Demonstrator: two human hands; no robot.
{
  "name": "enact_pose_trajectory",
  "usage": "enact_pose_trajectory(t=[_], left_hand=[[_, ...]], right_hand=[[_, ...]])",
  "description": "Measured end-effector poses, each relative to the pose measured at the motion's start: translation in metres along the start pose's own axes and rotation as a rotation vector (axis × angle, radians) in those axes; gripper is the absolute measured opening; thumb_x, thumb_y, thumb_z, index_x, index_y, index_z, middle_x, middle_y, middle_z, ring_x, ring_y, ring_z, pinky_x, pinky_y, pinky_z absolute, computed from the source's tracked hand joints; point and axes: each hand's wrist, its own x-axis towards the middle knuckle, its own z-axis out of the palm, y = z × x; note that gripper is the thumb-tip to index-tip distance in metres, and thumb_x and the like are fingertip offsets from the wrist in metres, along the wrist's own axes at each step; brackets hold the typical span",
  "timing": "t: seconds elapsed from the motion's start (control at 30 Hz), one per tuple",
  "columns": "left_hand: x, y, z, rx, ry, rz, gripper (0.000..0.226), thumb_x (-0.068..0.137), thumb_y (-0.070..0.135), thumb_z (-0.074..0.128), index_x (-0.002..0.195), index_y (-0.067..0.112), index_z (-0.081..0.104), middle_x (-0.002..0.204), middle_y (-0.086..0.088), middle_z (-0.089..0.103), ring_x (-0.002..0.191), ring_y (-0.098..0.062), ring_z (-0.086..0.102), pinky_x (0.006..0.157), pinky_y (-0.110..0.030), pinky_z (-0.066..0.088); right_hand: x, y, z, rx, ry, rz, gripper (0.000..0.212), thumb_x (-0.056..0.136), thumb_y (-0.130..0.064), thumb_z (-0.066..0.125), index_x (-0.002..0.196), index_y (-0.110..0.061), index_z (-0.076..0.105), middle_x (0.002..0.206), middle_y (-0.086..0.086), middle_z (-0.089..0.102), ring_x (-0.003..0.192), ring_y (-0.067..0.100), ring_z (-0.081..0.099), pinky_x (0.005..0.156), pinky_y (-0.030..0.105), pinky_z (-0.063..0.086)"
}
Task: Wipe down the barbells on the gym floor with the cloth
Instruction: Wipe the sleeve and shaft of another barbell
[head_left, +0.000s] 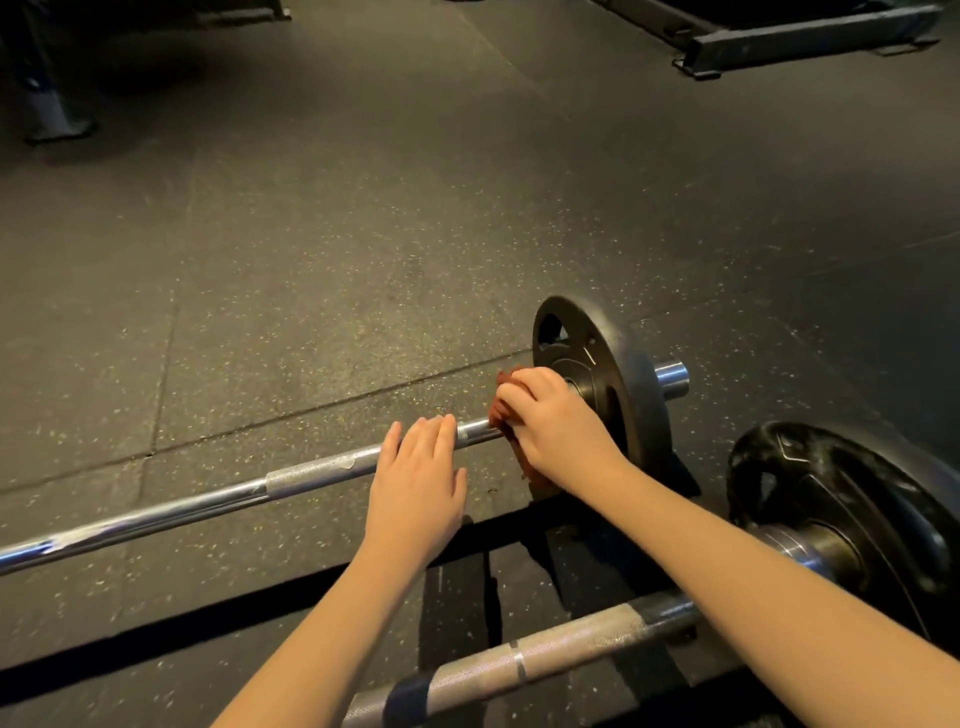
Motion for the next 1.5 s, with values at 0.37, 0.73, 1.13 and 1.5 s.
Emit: enact_pose_trajectory(t=[0.37, 0.73, 1.13, 1.5], left_hand=[[-0.014, 0.000, -0.007, -0.026, -0.050, 0.058, 0.056, 0.094, 0.028, 0.049, 0.145, 0.012, 0.036, 0.145, 0.000, 0.043, 0.137, -0.017, 0.037, 0.118, -0.044, 0.011], [-0.049, -0.073, -0.015, -0.023, 0.002, -0.140, 0.055, 0.086, 0.022, 0.067, 0.134, 0.002, 0.049, 0.136, -0.013, 0.054, 0.128, -0.029, 0.049, 0.111, -0.053, 0.026], [-0.062, -0.127, -0.011, 0.030, 0.015, -0.113, 0.033, 0.078, 0.030, 0.077, 0.101, 0.010, 0.067, 0.087, -0.004, 0.066, 0.089, -0.031, 0.063, 0.085, -0.047, 0.046], [-0.061, -0.129, -0.019, 0.024, -0.053, -0.107, 0.023, 0.094, 0.044, 0.050, 0.099, 0.023, 0.058, 0.091, 0.007, 0.063, 0.099, -0.021, 0.058, 0.094, -0.038, 0.035]], right_hand=[[-0.009, -0.024, 0.010, -0.107, -0.029, -0.038, 0.023, 0.082, -0.014, 0.068, 0.104, -0.012, 0.062, 0.099, 0.007, 0.063, 0.099, 0.027, 0.056, 0.095, 0.041, 0.045], [-0.004, -0.065, 0.026, -0.049, -0.066, 0.154, 0.014, 0.098, -0.027, 0.045, 0.105, -0.020, 0.054, 0.100, 0.000, 0.063, 0.093, 0.024, 0.056, 0.088, 0.037, 0.038], [-0.002, -0.078, 0.033, -0.146, -0.067, 0.257, 0.021, 0.099, -0.034, 0.040, 0.111, -0.022, 0.053, 0.104, -0.002, 0.059, 0.099, 0.022, 0.052, 0.095, 0.037, 0.034], [-0.016, -0.082, 0.032, -0.121, -0.096, 0.316, 0.031, 0.099, -0.028, 0.044, 0.129, -0.021, 0.050, 0.121, 0.002, 0.055, 0.115, 0.024, 0.046, 0.106, 0.038, 0.029]])
